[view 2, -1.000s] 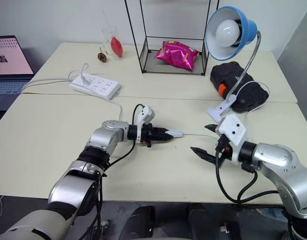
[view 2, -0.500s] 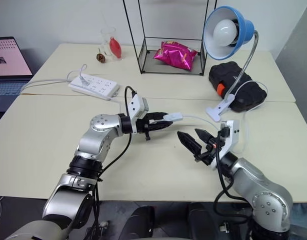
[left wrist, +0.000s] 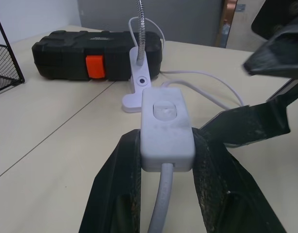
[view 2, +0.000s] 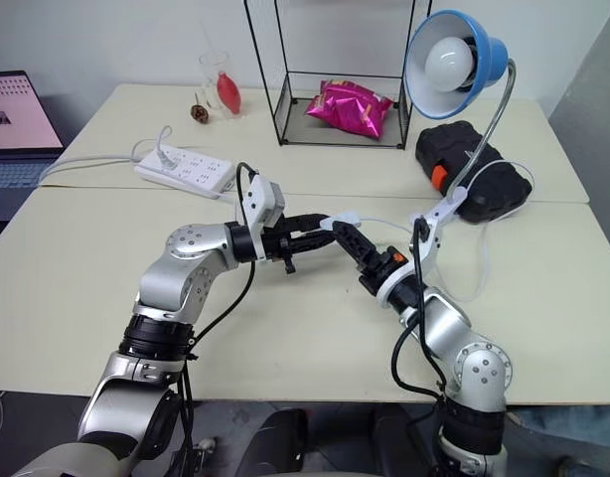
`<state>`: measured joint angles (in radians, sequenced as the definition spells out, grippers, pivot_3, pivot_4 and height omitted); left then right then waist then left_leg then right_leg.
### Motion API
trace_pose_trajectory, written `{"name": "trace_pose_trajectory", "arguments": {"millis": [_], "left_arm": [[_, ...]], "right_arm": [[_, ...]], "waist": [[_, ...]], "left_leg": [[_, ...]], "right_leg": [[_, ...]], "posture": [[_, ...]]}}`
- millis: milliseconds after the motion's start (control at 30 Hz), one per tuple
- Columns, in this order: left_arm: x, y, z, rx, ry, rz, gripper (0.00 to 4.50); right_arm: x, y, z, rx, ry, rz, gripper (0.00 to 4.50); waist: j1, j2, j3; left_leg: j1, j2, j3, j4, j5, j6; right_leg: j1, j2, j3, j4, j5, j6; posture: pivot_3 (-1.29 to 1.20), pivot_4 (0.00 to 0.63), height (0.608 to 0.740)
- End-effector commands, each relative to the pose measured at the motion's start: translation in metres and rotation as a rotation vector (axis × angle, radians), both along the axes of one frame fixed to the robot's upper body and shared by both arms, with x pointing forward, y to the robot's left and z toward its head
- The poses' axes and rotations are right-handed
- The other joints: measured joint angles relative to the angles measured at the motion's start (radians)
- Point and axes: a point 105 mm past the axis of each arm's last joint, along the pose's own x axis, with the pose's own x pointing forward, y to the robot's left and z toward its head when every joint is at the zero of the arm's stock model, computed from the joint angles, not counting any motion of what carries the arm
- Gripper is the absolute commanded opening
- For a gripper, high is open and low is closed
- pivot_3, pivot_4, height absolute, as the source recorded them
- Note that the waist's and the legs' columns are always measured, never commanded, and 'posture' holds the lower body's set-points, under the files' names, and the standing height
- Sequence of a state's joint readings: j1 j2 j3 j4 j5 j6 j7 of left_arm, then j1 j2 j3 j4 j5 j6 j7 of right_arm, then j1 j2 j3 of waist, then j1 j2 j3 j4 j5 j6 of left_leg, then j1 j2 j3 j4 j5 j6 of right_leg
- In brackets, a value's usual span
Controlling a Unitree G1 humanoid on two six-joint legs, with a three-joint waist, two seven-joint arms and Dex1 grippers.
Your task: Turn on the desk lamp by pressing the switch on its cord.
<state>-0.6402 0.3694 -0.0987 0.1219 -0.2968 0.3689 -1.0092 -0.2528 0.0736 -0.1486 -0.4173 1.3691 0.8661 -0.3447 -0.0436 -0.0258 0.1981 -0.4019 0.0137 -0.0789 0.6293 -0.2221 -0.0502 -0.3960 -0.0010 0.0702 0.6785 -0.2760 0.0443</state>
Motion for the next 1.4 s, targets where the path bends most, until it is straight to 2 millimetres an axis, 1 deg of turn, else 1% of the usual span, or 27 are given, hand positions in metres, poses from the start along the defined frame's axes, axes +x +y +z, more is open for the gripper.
{"name": "trace_pose_trajectory", "arguments": {"millis": [33, 367, 900, 967, 1000, 1167, 1233, 1300, 1400], "left_arm": [[-0.003, -0.001, 0.016, -0.039, -0.036, -0.003, 1.1], [-0.007, -0.003, 0.015, -0.037, -0.016, -0.006, 1.1], [-0.011, -0.003, 0.014, -0.026, -0.015, -0.012, 1.1], [-0.012, -0.004, 0.015, -0.026, -0.016, -0.015, 1.1], [-0.012, -0.004, 0.015, -0.026, -0.016, -0.016, 1.1], [-0.012, -0.002, 0.013, -0.021, -0.012, -0.011, 1.1], [-0.012, -0.002, 0.012, -0.019, -0.011, -0.009, 1.1], [-0.012, -0.001, 0.012, -0.017, -0.011, -0.009, 1.1], [-0.012, 0.0, 0.01, -0.011, -0.01, -0.005, 1.1]], "right_arm": [[0.0, 0.01, 0.011, 0.057, -0.024, 0.029, 4.5], [0.008, 0.011, 0.012, 0.063, -0.028, 0.018, 4.5], [0.008, 0.014, 0.01, 0.071, -0.023, 0.033, 4.5], [0.008, 0.014, 0.01, 0.073, -0.021, 0.034, 4.14], [0.008, 0.014, 0.01, 0.074, -0.021, 0.034, 4.06], [0.011, 0.012, 0.012, 0.1, -0.02, 0.019, 2.87], [0.011, 0.012, 0.012, 0.103, -0.021, 0.019, 2.49], [0.01, 0.012, 0.012, 0.112, -0.018, 0.021, 1.97], [0.01, 0.013, 0.013, 0.126, -0.018, 0.026, 1.33]], "waist": [[-0.002, 0.0, 0.0], [-0.005, 0.0, 0.0], [-0.006, 0.0, 0.0], [-0.006, 0.0, 0.0], [-0.006, 0.0, 0.0], [-0.006, 0.0, 0.0], [-0.006, 0.0, 0.0], [-0.006, 0.0, 0.0], [-0.007, 0.0, 0.0]], "left_leg": [[0.0, 0.0, 0.0, 0.0, 0.0, 0.0], [0.0, 0.0, 0.0, 0.0, 0.0, 0.0], [0.0, 0.0, 0.0, 0.0, 0.0, 0.0], [0.0, 0.0, 0.0, 0.0, 0.0, 0.0], [0.0, 0.0, 0.0, 0.0, 0.0, 0.0], [0.0, 0.0, 0.0, 0.0, 0.0, 0.0], [0.0, 0.0, 0.0, 0.0, 0.0, 0.0], [0.0, 0.0, 0.0, 0.0, 0.0, 0.0], [0.0, 0.0, 0.001, 0.0, 0.0, 0.0]], "right_leg": [[0.0, 0.0, 0.0, 0.0, 0.0, 0.0], [0.0, 0.0, 0.0, 0.0, 0.0, 0.0], [-0.001, 0.0, 0.001, 0.0, 0.0, 0.0], [-0.001, 0.0, 0.001, 0.0, 0.0, 0.0], [-0.001, 0.0, 0.001, 0.0, 0.0, 0.0], [-0.001, 0.0, 0.001, 0.0, 0.0, 0.0], [-0.001, 0.0, 0.001, 0.0, 0.0, 0.0], [-0.001, 0.0, 0.001, 0.0, 0.0, 0.0], [-0.001, 0.0, 0.001, 0.0, 0.0, 0.0]], "posture": [[0.0, 0.15, 0.74], [0.0, 0.15, 0.74], [0.0, 0.15, 0.74], [0.0, 0.15, 0.74], [0.0, 0.15, 0.74], [0.0, 0.15, 0.74], [0.0, 0.15, 0.74], [0.0, 0.15, 0.74], [0.0, 0.15, 0.74]]}}
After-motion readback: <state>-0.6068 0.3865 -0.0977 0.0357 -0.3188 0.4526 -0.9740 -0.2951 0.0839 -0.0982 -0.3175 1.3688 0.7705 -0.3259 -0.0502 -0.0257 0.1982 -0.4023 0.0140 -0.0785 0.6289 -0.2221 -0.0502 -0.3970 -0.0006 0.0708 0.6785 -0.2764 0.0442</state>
